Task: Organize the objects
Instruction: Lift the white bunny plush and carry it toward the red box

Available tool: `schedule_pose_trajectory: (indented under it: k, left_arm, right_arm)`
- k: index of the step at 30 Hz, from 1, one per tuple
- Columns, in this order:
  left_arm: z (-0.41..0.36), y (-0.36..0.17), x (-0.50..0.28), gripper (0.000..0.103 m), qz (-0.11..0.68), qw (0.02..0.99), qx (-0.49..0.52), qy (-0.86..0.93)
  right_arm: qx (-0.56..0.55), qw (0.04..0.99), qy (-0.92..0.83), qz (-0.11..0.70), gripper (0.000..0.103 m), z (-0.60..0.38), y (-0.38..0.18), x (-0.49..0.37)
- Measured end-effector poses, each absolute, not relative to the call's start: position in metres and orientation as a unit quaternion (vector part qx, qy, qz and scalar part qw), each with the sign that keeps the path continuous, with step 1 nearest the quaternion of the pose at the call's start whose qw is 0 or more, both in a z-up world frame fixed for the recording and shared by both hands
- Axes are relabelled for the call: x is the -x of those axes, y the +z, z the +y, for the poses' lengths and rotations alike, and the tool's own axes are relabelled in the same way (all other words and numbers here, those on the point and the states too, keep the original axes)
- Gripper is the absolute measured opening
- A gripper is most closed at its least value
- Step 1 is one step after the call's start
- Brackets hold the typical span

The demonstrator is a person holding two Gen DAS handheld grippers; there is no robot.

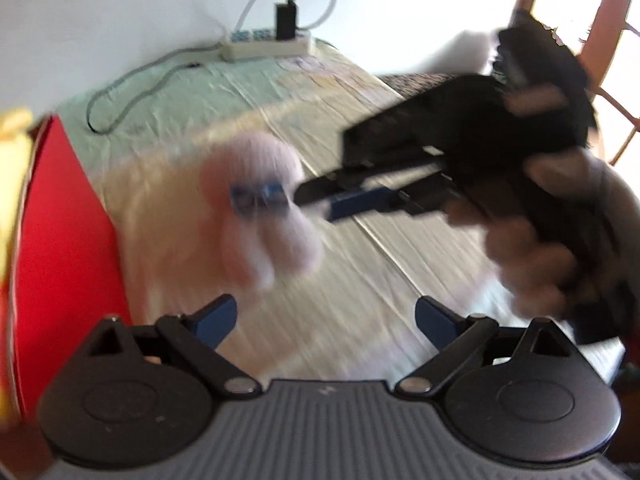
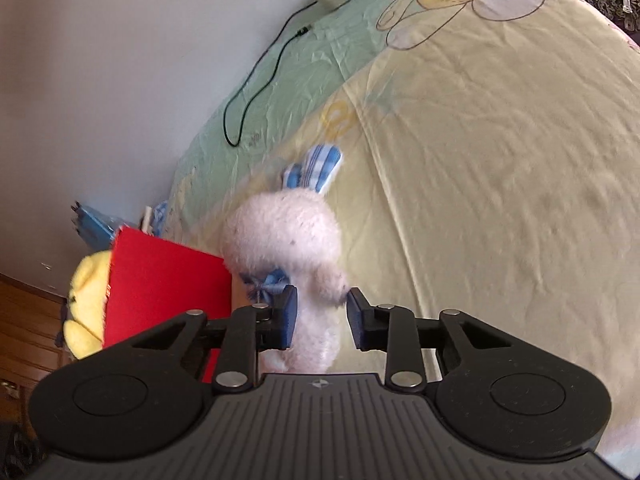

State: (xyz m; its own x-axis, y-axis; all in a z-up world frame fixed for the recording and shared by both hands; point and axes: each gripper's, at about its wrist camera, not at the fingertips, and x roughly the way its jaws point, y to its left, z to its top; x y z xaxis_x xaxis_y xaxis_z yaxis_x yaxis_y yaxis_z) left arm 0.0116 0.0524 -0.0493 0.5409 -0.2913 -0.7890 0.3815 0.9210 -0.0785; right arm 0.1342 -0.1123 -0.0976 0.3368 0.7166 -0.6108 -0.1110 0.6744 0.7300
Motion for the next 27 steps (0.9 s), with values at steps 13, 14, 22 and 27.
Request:
schedule_pose_trajectory:
  k: [13,14,22,27]
  left_arm:
    - [0.051,-0.074,-0.084,0.067,0.463,0.878,-0.046,-0.111]
    - [0.052,-0.077,-0.088,0.067,0.469,0.875,-0.044,-0.109]
    - [0.054,-0.079,-0.096,0.059,0.475,0.873,-0.042,-0.101]
    - [0.046,-0.072,-0.086,0.059,0.470,0.874,-0.048,-0.109]
  right_arm:
    - [-0.302,0.729,0.354,0.503,0.050,-0.092,-0.107,-0.169]
    - [-0.299,0.724,0.362,0.506,0.054,-0.089,-0.108,-0.169]
    - [-0.301,0.715,0.388,0.498,0.044,-0.082,-0.111,-0.175]
    - [-0.316,0.710,0.384,0.499,0.041,-0.095,-0.107,-0.166]
